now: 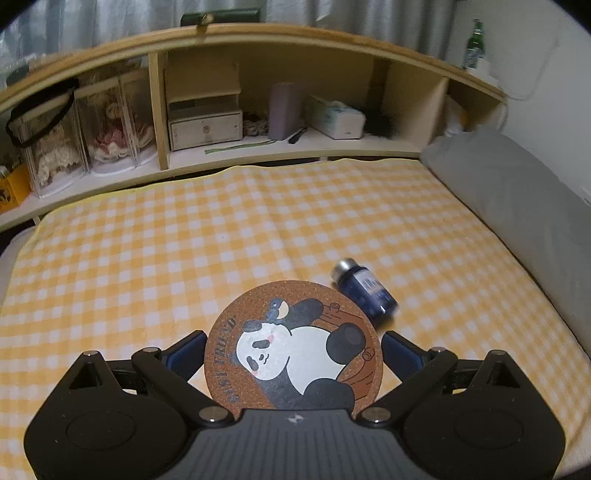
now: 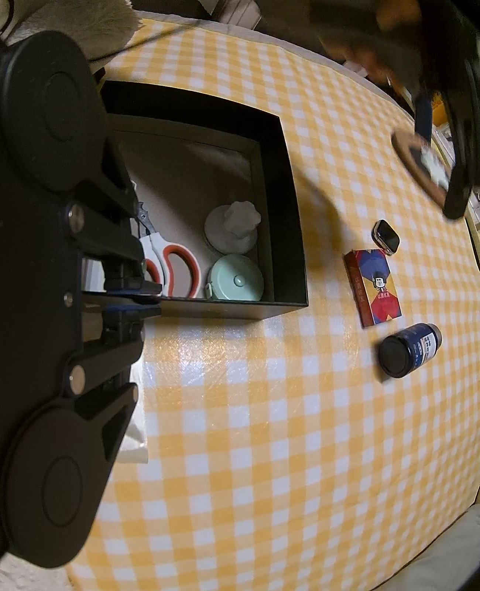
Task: Organize rigid objects
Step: 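Carry the panda coaster into the black box and lower it flat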
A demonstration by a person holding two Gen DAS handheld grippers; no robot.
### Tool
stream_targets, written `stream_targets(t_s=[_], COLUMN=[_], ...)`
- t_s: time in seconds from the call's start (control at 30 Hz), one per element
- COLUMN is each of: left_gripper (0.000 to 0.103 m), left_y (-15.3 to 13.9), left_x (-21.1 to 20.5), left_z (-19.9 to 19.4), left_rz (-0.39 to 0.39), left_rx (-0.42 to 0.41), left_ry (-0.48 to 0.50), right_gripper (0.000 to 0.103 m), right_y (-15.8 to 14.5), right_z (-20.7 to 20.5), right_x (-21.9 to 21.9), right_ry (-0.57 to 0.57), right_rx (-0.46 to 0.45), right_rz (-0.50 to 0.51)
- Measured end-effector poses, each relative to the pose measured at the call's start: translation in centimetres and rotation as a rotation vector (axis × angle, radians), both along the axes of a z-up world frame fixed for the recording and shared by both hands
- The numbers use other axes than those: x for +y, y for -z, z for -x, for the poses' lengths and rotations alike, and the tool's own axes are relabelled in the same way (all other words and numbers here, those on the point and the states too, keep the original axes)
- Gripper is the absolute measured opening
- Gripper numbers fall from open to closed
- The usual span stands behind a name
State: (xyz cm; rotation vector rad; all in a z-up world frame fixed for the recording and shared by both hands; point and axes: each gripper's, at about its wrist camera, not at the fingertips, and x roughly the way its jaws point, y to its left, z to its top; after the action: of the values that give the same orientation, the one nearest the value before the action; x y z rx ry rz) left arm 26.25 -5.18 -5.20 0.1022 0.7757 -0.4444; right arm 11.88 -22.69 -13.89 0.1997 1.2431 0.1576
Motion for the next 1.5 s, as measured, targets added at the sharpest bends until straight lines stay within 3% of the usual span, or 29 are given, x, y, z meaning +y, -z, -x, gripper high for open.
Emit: stream_targets(t_s=[0.2, 0.47, 0.97, 1.2, 1.5], left_gripper=[0.099, 0.099, 0.099, 0.099, 0.099], left_y=[-0.7, 3.0, 8.9, 10.4, 11.3], left_x=[1.6, 2.3, 1.4, 0.6, 0.6], left_z=[5.7, 10.7, 11.0, 10.7, 10.0], left_rz=[-0.007, -0.03, -0.177, -0.256, -0.28], left_rx=[0.012, 0.071, 0.181, 0.23, 0.266], left_ry=[0.066, 0.13, 0.294, 0.309, 0.303], right_gripper=[0.006, 0.005, 0.005, 0.005, 0.005], right_y=[-0.1, -0.3, -0.5, -0.5, -0.5], right_z=[0.1, 0.4, 0.5, 0.5, 0.5], right_x=[0.0, 0.6, 0.5, 0.5, 0.5], right_ry=[0.001, -0.018, -0.018, -0.018, -0.019], right_rx=[-0.003, -0.014, -0.018, -0.018, -0.018], right_rz=[0.002, 0.025, 0.023, 0.026, 0.028])
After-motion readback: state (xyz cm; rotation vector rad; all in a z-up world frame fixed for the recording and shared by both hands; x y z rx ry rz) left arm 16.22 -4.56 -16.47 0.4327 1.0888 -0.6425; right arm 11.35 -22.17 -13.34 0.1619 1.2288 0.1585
